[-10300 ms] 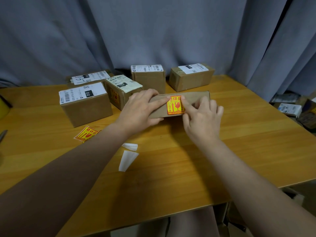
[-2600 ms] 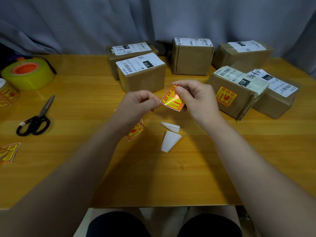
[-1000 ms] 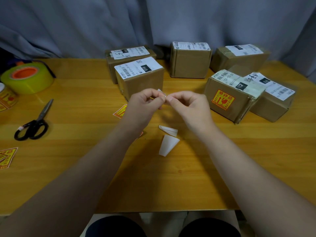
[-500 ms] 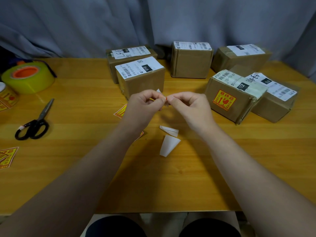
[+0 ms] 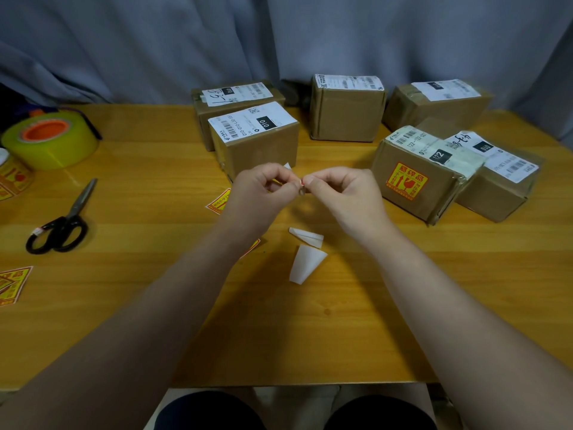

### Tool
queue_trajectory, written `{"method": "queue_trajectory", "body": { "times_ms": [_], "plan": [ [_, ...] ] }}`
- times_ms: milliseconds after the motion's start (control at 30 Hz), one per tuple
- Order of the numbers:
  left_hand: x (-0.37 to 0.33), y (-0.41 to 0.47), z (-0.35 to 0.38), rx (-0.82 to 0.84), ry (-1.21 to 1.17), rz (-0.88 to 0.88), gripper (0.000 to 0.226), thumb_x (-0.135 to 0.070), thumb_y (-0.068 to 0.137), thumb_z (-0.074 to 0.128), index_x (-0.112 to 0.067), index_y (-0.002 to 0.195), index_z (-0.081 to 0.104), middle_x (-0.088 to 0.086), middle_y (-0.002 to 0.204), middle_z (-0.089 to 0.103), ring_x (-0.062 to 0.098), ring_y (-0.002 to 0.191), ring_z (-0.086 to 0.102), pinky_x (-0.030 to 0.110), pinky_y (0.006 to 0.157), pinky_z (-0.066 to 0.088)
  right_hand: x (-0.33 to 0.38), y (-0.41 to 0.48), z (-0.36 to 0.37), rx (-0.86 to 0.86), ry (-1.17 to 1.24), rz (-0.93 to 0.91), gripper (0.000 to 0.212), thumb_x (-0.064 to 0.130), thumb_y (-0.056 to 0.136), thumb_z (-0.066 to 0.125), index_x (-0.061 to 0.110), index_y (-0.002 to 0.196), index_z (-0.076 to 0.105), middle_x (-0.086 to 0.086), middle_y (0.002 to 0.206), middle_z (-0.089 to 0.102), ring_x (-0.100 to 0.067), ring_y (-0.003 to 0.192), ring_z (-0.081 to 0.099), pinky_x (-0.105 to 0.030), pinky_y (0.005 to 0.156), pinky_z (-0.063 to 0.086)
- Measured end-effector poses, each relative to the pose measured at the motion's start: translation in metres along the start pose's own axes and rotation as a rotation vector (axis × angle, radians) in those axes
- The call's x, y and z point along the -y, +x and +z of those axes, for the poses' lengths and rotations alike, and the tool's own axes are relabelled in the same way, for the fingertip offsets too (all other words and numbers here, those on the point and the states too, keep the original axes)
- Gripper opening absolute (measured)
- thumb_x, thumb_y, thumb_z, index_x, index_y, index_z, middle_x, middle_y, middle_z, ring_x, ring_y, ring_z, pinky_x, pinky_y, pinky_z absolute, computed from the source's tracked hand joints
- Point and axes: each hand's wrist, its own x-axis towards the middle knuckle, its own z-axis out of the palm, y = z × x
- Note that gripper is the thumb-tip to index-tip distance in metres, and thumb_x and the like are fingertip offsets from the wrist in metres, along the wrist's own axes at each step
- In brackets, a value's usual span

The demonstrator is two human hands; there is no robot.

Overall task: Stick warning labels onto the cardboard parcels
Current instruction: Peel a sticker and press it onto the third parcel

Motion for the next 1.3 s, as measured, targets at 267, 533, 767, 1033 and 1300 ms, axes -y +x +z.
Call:
{"method": "queue_trajectory", "body": {
  "times_ms": [267,533,767,1033,1300],
  "plan": [
    [0.0011,0.0018,-0.0029,0.037,0.041,0.01,0.014,-0.005,0.084,0.063,-0.014,0.074,0.067,0.02,0.078,0.064,0.016,0.066,0.049,0.021,0.062,0.041,0.0007,0.0007,-0.0034,0.051,-0.02,-0.017,0.007,0.007,0.085,0.066,0.011,0.086,0.072,0.01,0.076,0.068,0.005,0.071,0.062,-0.009,0.069,0.045],
    [-0.0002,0.0015,0.0015,0.021,0.042,0.006,0.016,-0.006,0.083,0.064,-0.016,0.071,0.064,0.02,0.07,0.06,0.011,0.06,0.046,0.019,0.058,0.039,0.0027,0.0015,-0.0046,0.012,-0.196,-0.091,0.011,0.008,0.087,0.063,0.015,0.085,0.072,0.014,0.074,0.064,0.01,0.073,0.06,-0.005,0.069,0.042],
    [0.001,0.0022,0.0,0.035,0.056,0.022,0.013,-0.004,0.082,0.062,-0.012,0.073,0.065,0.032,0.08,0.061,0.022,0.065,0.047,0.028,0.062,0.039,0.0044,-0.003,-0.0062,0.075,-0.028,-0.007,0.008,0.007,0.086,0.065,0.01,0.09,0.072,0.009,0.079,0.069,0.004,0.075,0.064,-0.01,0.071,0.048],
    [0.0049,0.0066,0.0026,0.008,0.17,0.08,0.006,-0.004,0.08,0.063,-0.008,0.075,0.064,-0.006,0.071,0.057,0.001,0.059,0.046,0.012,0.057,0.036,0.0037,-0.0032,-0.0008,-0.032,-0.15,-0.046,0.007,0.007,0.084,0.067,0.009,0.086,0.073,0.009,0.076,0.067,0.001,0.073,0.063,-0.011,0.07,0.049],
    [0.0071,0.0048,-0.0008,0.047,0.114,0.079,0.012,-0.01,0.076,0.061,-0.02,0.069,0.061,0.01,0.081,0.063,0.025,0.07,0.059,0.033,0.064,0.048,0.0087,-0.002,-0.0011,0.04,-0.131,-0.003,0.009,0.005,0.085,0.064,0.01,0.079,0.068,0.011,0.069,0.063,0.006,0.064,0.058,-0.007,0.063,0.042]
  ]
}}
